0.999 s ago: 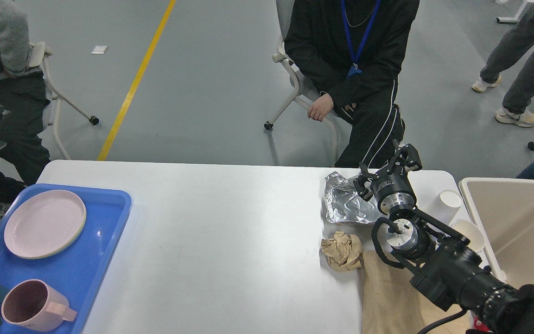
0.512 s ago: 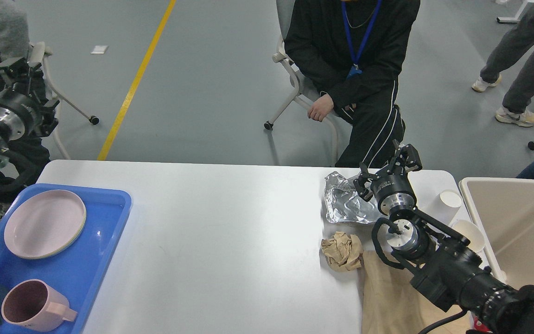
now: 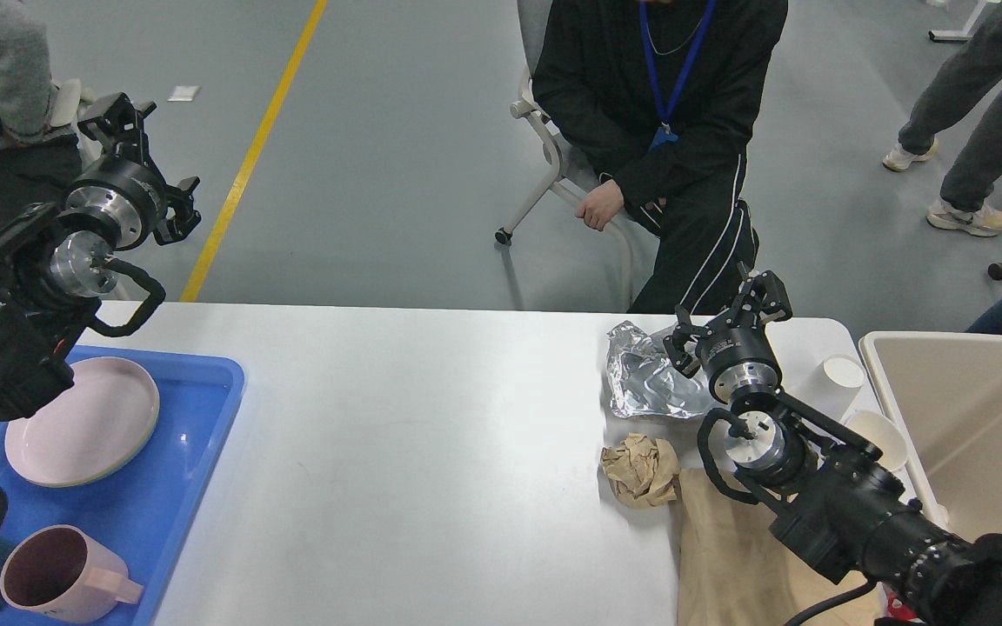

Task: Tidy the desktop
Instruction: 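Release the plate and raise the left gripper away from the tray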

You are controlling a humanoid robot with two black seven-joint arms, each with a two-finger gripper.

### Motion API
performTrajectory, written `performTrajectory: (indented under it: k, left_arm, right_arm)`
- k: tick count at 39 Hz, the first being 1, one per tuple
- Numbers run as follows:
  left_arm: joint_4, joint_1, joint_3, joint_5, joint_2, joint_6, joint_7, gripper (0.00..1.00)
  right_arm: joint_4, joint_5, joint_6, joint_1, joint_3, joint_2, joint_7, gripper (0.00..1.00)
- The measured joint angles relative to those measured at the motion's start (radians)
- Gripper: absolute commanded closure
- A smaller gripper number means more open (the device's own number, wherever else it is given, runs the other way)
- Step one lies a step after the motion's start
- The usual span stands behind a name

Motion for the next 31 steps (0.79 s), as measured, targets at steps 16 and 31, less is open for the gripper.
performTrajectory:
  k: [16, 31]
  left_arm:
    - [0.015, -0.036, -0.005, -0.005, -0.040, 0.001, 0.001, 0.04]
    - [0.015, -0.037, -0.008, -0.006, -0.073, 0.001, 0.001, 0.04]
  right_arm:
    - [0.000, 0.000, 0.000, 0.000, 0.000, 0.000, 0.000, 0.00]
    - [0.000, 0.000, 0.000, 0.000, 0.000, 0.000, 0.000, 0.00]
